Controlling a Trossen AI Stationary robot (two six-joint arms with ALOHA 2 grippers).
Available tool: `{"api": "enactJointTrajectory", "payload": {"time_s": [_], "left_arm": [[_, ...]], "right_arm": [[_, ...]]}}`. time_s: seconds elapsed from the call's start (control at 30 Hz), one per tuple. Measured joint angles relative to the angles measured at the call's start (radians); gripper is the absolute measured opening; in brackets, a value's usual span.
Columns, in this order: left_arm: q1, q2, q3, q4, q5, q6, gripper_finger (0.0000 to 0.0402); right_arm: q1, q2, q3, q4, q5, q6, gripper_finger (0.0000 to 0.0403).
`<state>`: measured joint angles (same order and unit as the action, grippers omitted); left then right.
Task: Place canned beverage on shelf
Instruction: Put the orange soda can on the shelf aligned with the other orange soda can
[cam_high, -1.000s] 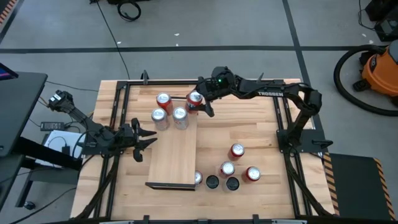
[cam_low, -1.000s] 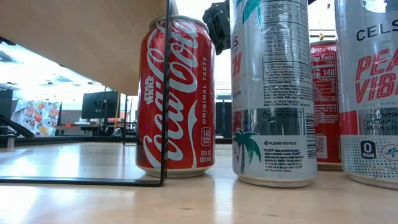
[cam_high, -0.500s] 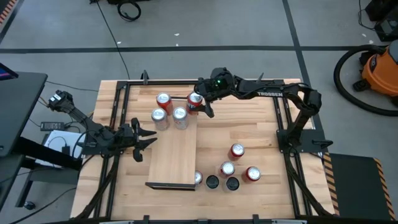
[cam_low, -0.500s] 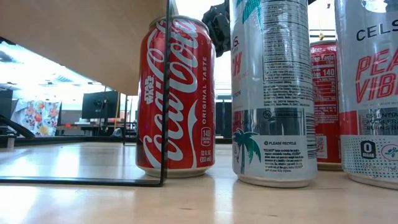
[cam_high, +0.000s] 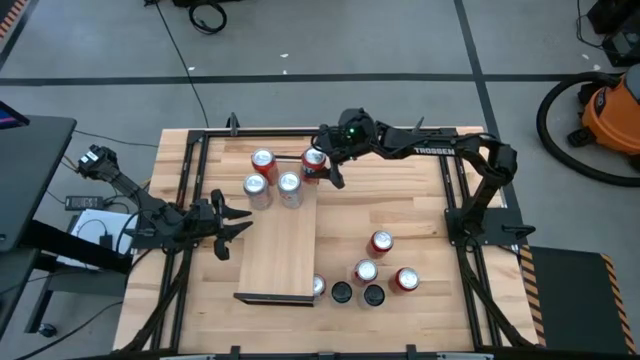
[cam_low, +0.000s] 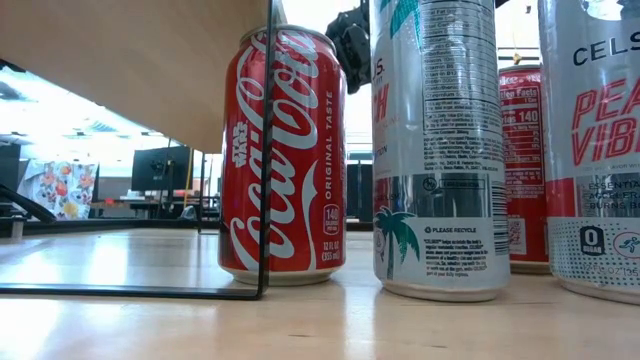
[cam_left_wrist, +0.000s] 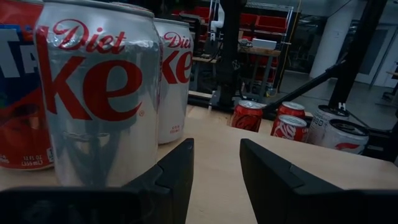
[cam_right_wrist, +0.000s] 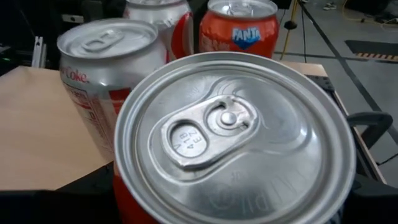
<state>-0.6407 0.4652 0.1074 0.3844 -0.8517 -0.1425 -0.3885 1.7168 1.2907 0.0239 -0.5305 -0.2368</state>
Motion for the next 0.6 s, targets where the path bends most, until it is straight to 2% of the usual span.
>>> {"api": "enactJointTrajectory", "payload": {"time_s": [0.6], "left_arm": [[0.000,0.000,0.000,-0.001,0.000,0.000,0.0140]], "right_arm": [[0.016,0.047,0.002,0.063,0.044,0.010,0.0316]]}}
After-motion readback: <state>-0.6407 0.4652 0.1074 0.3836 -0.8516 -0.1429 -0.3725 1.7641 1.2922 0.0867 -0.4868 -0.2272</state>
